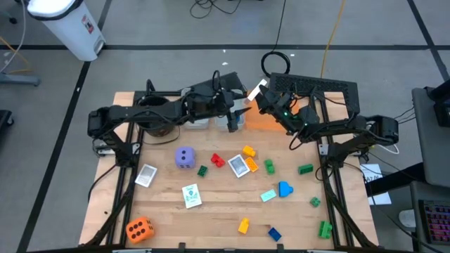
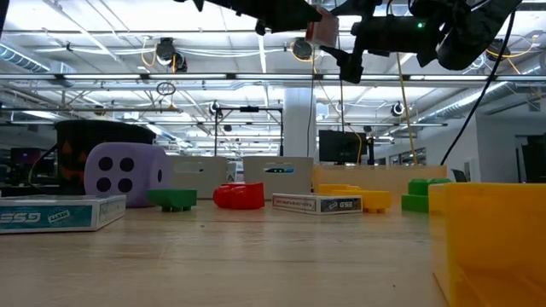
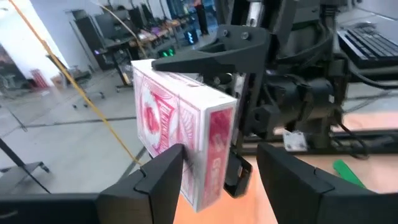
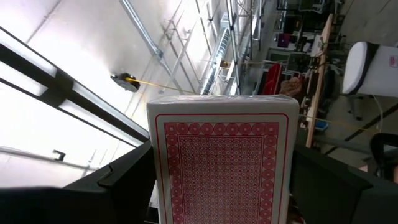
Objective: Pick & Place Toys
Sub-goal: Put the red playing card into the orange bin
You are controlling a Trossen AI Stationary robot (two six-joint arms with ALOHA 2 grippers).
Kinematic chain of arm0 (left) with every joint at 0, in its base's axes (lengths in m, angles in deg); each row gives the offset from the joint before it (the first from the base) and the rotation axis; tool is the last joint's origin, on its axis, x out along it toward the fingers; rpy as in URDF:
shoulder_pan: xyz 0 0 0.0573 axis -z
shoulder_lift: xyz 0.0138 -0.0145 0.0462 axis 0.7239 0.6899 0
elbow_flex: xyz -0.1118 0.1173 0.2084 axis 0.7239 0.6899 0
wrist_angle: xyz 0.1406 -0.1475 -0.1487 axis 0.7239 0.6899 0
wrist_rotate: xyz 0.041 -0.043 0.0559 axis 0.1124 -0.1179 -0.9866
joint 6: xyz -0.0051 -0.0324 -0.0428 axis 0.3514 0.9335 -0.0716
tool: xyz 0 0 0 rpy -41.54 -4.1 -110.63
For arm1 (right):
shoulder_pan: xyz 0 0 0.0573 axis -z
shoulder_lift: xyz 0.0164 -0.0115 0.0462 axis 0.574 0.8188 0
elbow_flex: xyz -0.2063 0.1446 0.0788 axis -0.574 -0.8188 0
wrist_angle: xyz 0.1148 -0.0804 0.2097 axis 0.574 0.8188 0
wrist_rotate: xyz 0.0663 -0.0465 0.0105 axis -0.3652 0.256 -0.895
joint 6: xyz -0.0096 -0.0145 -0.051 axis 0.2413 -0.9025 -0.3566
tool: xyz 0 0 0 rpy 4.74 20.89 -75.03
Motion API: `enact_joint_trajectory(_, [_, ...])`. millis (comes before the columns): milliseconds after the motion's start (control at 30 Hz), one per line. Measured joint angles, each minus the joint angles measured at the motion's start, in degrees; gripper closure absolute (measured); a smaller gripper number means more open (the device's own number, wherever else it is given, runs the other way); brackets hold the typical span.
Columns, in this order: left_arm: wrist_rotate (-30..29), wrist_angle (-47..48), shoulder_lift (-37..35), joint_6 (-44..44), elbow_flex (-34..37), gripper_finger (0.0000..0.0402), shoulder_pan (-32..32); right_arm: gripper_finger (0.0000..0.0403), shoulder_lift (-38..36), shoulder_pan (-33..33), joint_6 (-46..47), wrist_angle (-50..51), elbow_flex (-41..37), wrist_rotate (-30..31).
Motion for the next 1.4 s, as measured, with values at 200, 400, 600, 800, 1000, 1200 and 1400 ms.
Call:
enact_joint_trajectory(200, [-1.76, -1.39, 0.75, -0.11, 0.07, 0.0190, -0.11, 0.0101, 0.02, -0.02, 0.28, 0.05, 0.02, -0.39])
enact_joint_trajectory(400, [-3.42, -2.11, 0.75, -0.12, 0.07, 0.0190, -0.46, 0.0101, 0.02, -0.02, 0.28, -0.06, 0.05, -0.57])
enact_joint_trajectory(600, [-3.93, -2.78, 0.75, -0.13, 0.07, 0.0190, -1.15, 0.0101, 0.02, 0.00, 0.28, -0.10, 0.10, -0.41])
enact_joint_trajectory(800, [-4.08, -2.96, 0.75, -0.40, 0.07, 0.0190, -1.22, 0.0101, 0.02, 0.00, 0.28, -0.13, 0.11, -0.46])
enact_joint_trajectory(1000, [-4.26, -3.16, 0.75, -1.39, 0.07, 0.0190, -1.22, 0.0101, 0.02, 0.00, 0.28, -0.13, 0.11, -0.51])
enact_joint_trajectory(1200, [-4.30, -3.20, 0.75, -1.73, 0.07, 0.0190, -1.22, 0.0101, 0.02, 0.00, 0.26, -0.13, 0.10, -0.57])
enact_joint_trajectory(1400, [-4.32, -3.22, 0.75, -1.70, 0.09, 0.0191, -1.25, 0.0101, 0.02, 0.00, 0.26, -0.11, 0.09, -0.81])
